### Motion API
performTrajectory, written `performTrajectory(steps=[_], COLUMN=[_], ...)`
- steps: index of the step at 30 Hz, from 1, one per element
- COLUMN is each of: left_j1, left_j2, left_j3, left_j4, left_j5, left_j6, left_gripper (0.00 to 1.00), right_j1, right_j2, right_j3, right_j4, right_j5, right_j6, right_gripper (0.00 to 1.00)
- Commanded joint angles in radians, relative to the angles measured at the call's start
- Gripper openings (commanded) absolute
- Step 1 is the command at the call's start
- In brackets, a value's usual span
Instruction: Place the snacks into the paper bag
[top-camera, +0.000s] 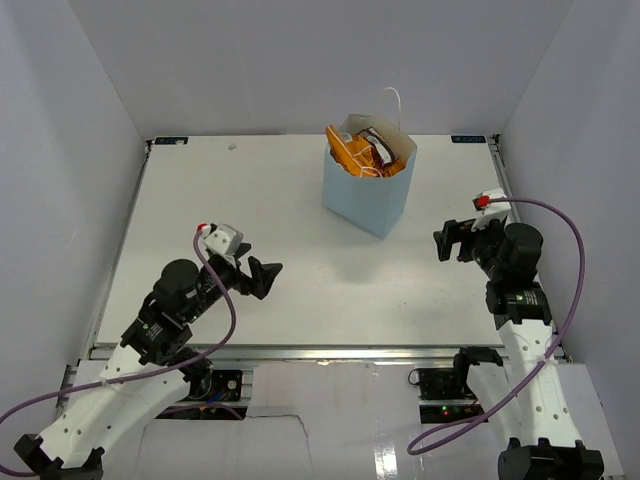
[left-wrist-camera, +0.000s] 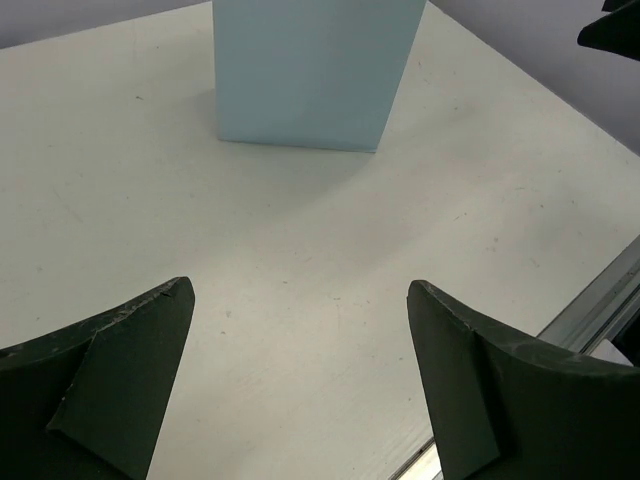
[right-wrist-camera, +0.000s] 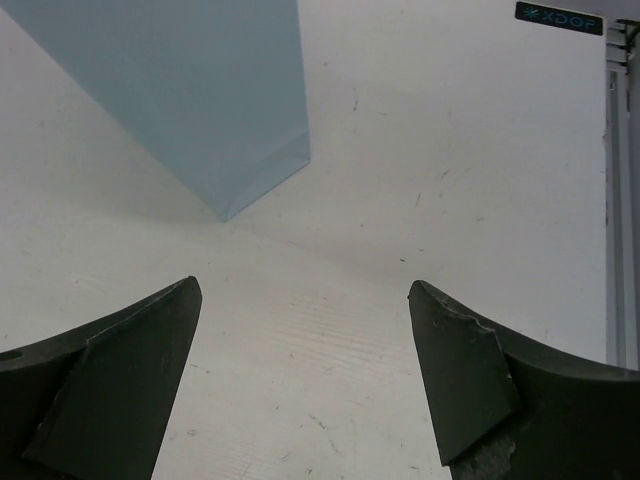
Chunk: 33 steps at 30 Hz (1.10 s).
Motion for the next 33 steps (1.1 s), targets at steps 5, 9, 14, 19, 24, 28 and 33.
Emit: performTrajectory(steps=[5,9,14,19,24,28,33], left_j1=[0.002,0.002,0.002,0.002,0.002,0.002,0.002], left_j2=[-0.024,-0.006,-0.007,-0.001,-0.001,0.005,0.013], left_j3=[0.018,0.024,0.021,0.023,0.021,0.021,0.021], left_j4=[0.016,0.004,0.004,0.001,0.002,0.002,-0.002], left_j5=[-0.018,-0.02,-0.023,-0.02,-0.023,-0.024,-0.026], left_j6=[0.025,0.024,0.021,0.021,0.019,0.019,0.019], left_gripper=[0.98,0.98,0.98,0.98,0.98,0.98,0.98], right_j1=[-0.008,-0.008,-0.008,-0.008,-0.008,-0.007,0.065], right_j2=[-0.068,-0.067,-0.065,-0.071,-0.073,-0.056,0.166], right_j3=[-0.054,-0.06,-0.06,-0.057,-0.054,-0.031,0.311], right_j4=[0.122,0.116,0.111,0.113,0.113,0.131,-0.024], right_j5=[0.077,0.065,0.056,0.062,0.033,-0.316,-0.745], right_j6=[0.047,0.045,0.048,0.061,0.053,-0.199,-0.487], right_gripper=[0.9,0.9,0.9,0.9,0.9,0.9,0.9])
